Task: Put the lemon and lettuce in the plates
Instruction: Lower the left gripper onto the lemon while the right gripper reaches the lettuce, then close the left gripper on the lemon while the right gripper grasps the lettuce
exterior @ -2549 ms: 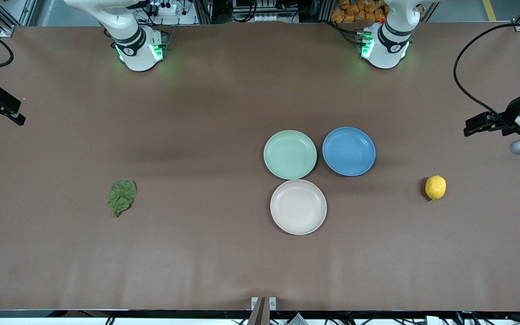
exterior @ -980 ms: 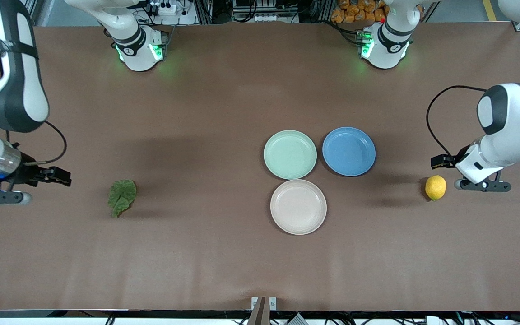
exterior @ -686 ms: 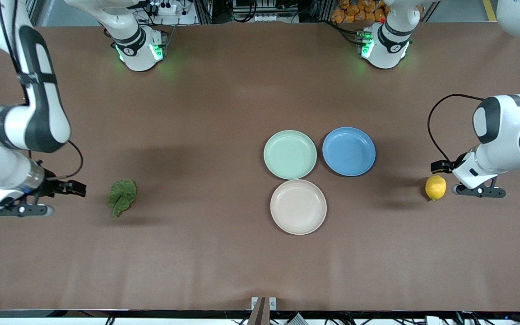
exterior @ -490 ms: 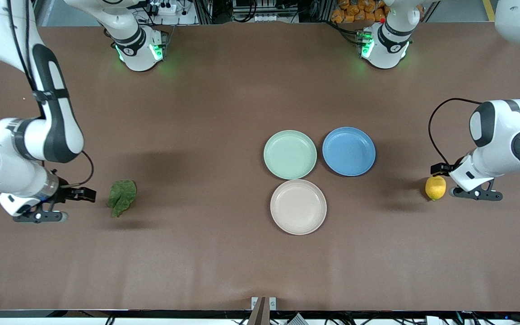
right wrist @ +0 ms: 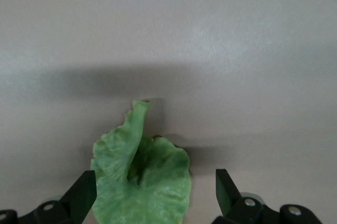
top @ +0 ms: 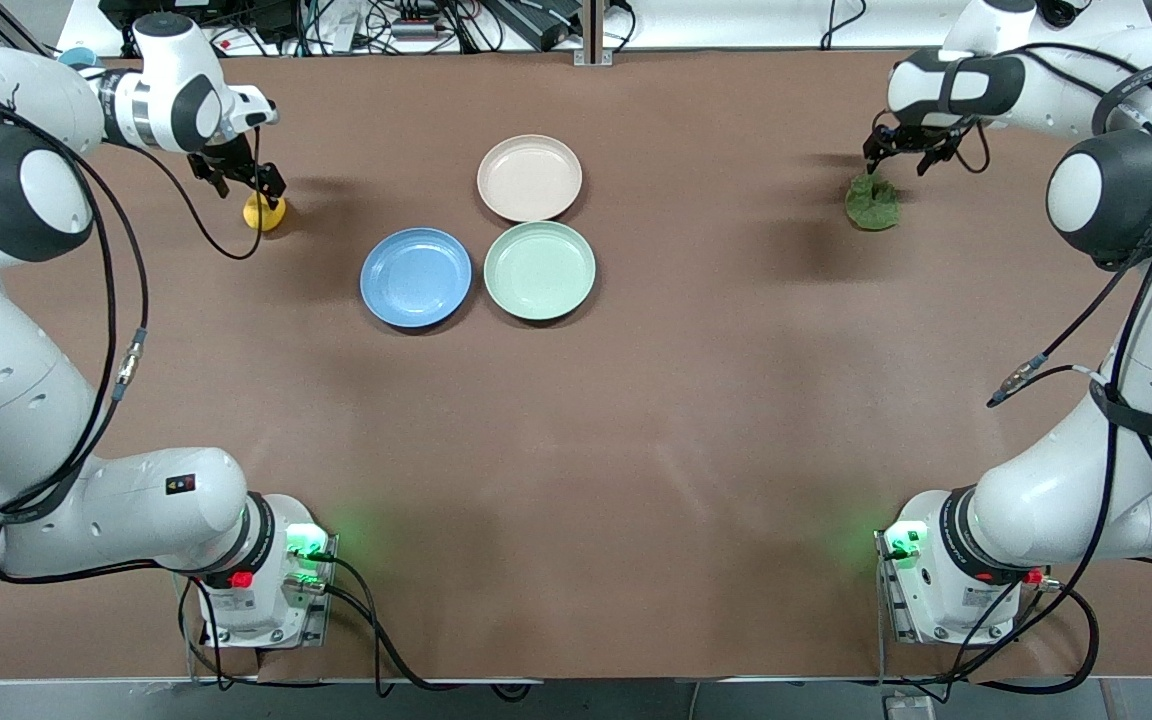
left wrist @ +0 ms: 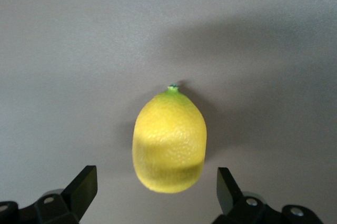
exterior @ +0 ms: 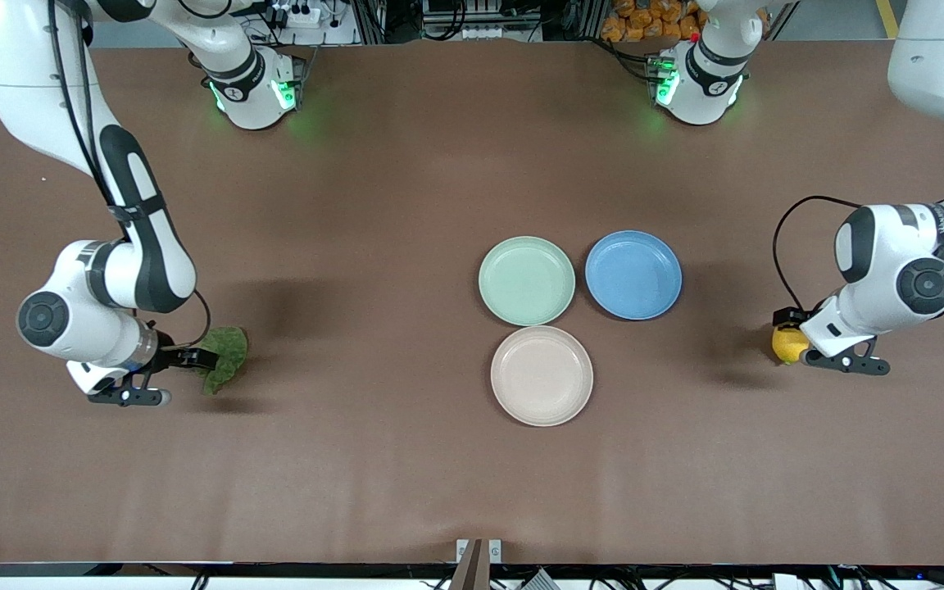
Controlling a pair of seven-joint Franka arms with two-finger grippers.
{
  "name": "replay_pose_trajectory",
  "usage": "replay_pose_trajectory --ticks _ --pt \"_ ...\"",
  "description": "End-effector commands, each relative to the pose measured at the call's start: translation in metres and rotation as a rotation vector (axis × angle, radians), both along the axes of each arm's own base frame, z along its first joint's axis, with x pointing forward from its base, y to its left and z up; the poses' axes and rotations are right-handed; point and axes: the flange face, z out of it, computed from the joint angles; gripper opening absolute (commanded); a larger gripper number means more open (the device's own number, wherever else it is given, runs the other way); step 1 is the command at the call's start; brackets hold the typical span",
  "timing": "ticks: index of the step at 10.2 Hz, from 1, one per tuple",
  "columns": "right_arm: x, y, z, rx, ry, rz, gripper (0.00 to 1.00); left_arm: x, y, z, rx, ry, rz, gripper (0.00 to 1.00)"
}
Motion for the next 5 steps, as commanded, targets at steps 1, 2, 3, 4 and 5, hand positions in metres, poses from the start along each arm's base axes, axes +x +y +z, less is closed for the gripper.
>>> replay_pose_trajectory --ticks 1,2,3,4,5 --pt "-0.007 0.017 -0.025 0.012 -0.037 -0.017 0.98 0.010 -0.002 -0.019 0.006 -0.009 -0.041 1.00" --pt "-0.006 0.017 -0.033 0.008 -0.047 -0.032 0.91 0.012 -0.002 -0.025 0.005 -0.003 -0.042 1.00" --pt "-0.006 0.021 -0.040 0.005 -0.062 -0.048 0.86 0.012 -0.002 -0.028 0.004 0.000 -0.043 1.00" --pt "-0.005 0.032 -0.042 0.004 -0.070 -0.030 0.69 0.012 -0.002 -0.031 0.003 0.003 -0.043 1.00" --pt "-0.005 0.036 -0.042 0.003 -0.070 -0.024 0.38 0.012 -0.003 -0.034 0.013 0.005 -0.060 1.00"
